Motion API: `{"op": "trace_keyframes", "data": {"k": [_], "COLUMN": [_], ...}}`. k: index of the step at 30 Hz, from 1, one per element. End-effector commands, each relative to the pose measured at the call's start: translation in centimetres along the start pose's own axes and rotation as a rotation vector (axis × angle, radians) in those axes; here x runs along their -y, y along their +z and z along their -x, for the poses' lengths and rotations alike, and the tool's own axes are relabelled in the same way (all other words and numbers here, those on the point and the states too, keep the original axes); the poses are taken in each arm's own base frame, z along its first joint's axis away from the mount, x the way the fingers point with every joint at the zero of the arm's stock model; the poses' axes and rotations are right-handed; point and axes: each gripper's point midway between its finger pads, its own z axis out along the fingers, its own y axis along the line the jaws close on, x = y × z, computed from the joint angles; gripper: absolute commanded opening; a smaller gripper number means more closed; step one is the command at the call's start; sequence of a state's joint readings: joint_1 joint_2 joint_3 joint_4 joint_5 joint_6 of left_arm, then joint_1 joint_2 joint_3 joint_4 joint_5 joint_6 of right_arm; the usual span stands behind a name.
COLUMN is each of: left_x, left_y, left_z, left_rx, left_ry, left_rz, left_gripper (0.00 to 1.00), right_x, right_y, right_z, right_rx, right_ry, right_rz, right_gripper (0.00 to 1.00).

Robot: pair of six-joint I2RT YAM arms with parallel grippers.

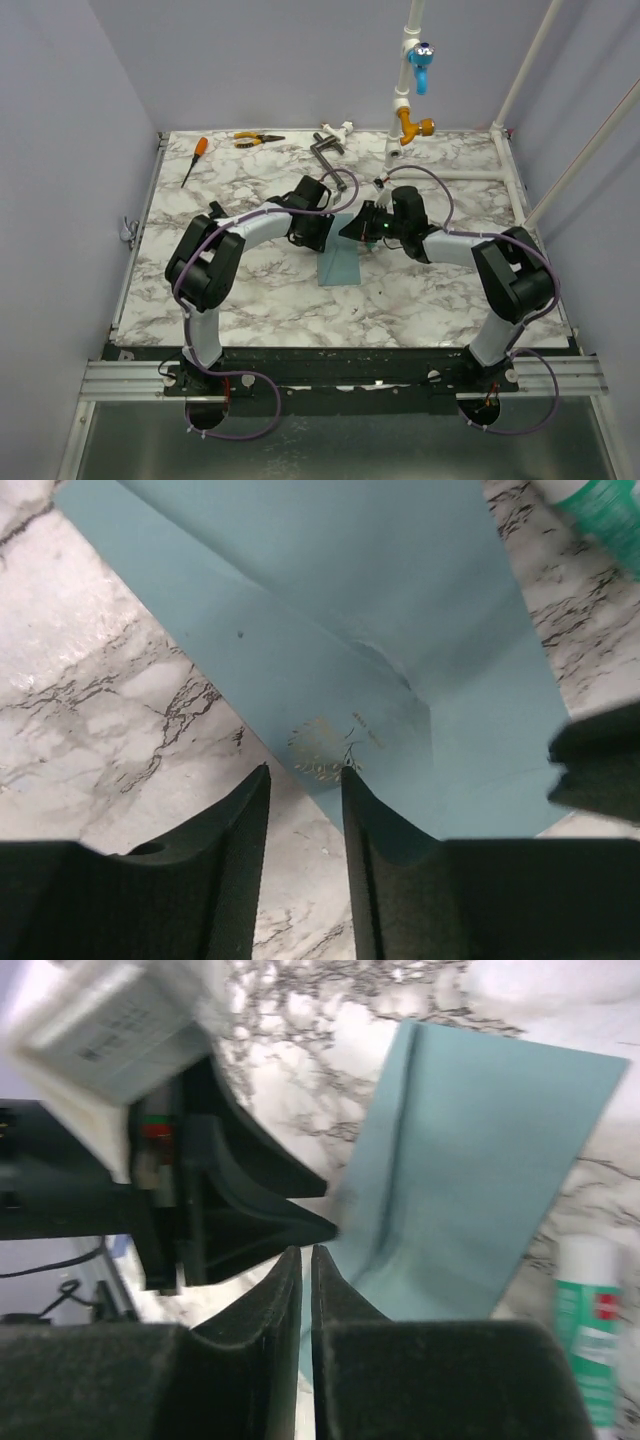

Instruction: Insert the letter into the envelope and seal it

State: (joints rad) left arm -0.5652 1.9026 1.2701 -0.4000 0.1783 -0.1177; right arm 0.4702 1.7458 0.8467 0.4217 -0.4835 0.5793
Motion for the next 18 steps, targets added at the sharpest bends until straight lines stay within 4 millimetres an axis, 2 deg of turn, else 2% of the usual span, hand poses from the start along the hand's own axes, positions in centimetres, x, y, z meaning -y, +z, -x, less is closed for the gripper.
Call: {"op": "trace_keyframes", "data": {"k": [1, 5, 10, 12, 14, 18], "left_x": [-0.5, -0.8, -1.1, -1.0, -0.9, -0.5], "left_y": [0.3, 0.5, 0.7, 0.8, 0.8, 0.5], "left_z": [-0.8, -0.7, -0.3, -0.3, -0.3, -0.2], "left_rx": [-0.054, -0.058, -0.057, -0.062, -0.068, -0.067], "left_ry": [0.016, 0.016, 0.020, 0.030, 0.028, 0.009], "left_rz": [0.044, 0.065, 0.084, 0.089, 0.089, 0.060], "left_gripper": [0.38, 0.41, 0.43, 0.44, 0.45, 0.45], "right_x": [-2.9, -2.3, -1.1, 0.3, 2.6, 6.5], "right_y": [-0.1, 0.1, 2.8, 3.8, 4.3, 4.1], "right_z": [-0.4, -1.7, -4.0, -4.3, -4.7, -6.0], "right_rx": [-0.017, -0.035, -0.110, -0.118, -0.121, -0.120], "right_ry": [0.072, 0.098, 0.059, 0.061, 0.077, 0.090], "right_rz": [0.151, 0.142, 0.082, 0.023, -0.084, -0.265], "right_gripper": [0.08, 0.03, 0.01, 0.01, 0.01, 0.01]}}
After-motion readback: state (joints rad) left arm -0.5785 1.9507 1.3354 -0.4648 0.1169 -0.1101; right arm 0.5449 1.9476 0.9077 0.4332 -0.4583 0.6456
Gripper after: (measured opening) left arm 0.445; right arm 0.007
